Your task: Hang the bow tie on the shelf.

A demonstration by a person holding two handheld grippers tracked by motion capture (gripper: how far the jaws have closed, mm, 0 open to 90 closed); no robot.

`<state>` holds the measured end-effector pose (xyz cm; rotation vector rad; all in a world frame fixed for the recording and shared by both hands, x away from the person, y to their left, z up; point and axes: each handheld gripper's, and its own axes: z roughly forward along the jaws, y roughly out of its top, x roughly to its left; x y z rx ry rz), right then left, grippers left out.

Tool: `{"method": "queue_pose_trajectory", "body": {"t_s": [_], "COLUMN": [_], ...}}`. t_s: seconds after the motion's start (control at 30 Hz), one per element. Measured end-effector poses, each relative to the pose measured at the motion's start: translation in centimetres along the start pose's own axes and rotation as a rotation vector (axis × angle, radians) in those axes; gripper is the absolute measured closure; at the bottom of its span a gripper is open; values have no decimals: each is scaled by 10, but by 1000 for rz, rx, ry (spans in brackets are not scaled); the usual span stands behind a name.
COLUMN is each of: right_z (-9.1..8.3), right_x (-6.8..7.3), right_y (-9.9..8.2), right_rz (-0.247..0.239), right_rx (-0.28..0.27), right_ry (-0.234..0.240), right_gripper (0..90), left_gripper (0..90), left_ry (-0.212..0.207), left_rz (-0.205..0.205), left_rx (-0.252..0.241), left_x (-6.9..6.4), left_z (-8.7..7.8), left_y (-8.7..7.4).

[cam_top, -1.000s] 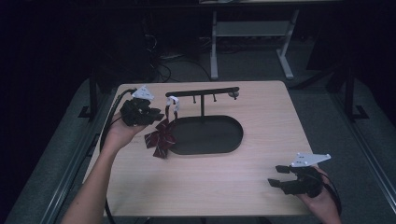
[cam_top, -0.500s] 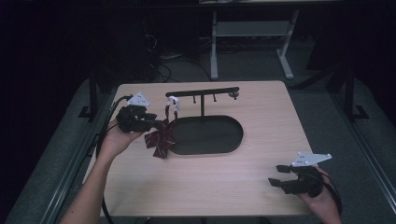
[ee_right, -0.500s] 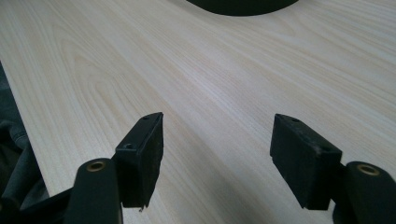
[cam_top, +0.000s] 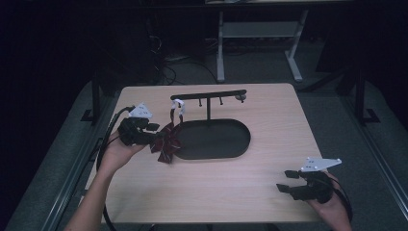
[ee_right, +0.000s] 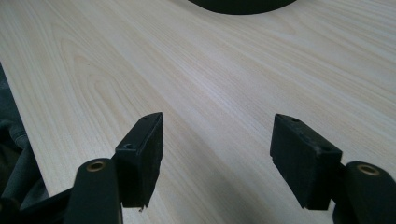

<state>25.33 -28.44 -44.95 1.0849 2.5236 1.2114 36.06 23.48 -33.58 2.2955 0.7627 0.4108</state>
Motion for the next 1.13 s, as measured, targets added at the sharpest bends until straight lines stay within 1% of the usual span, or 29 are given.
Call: {"method": "queue_pose_trajectory", "body": {"t_s": [0.13, 0.23, 0.37, 0.53, 0.77, 0.8, 0.93, 0.97, 1.13], "right_z": [0, 0, 0, 0, 0, 0, 0, 0, 0], "right_x": [0, 0, 0, 0, 0, 0, 0, 0, 1], "right_y": [0, 0, 0, 0, -1, -1, -1, -1, -1], "right_rz": [-5, -4, -4, 0, -2, -2, 1, 1, -1], "right_rx": [-3, -3, -3, -1, -2, -2, 1, 1, -1], "right_ry": [-1, -2, -2, -2, -3, -3, -4, -4, -4], "right_gripper": [343, 342, 342, 342, 342, 342, 342, 342, 342], "left_gripper": [553, 537, 516, 493, 458, 453, 436, 436, 422], "left_ry": [1, -5, -14, -14, -19, -16, -19, -19, -20], "left_rz": [-3, -6, -18, -15, -18, -12, -24, -20, -15], "left_rx": [1, 8, 4, 0, 10, 13, 4, 5, 0], "left_x": [-3, -5, -9, -14, -21, -22, -25, -26, -35], "left_z": [0, 1, 2, 2, 3, 3, 3, 3, 2], "left_y": [-5, -9, -16, -22, -32, -33, -39, -41, -52]}}
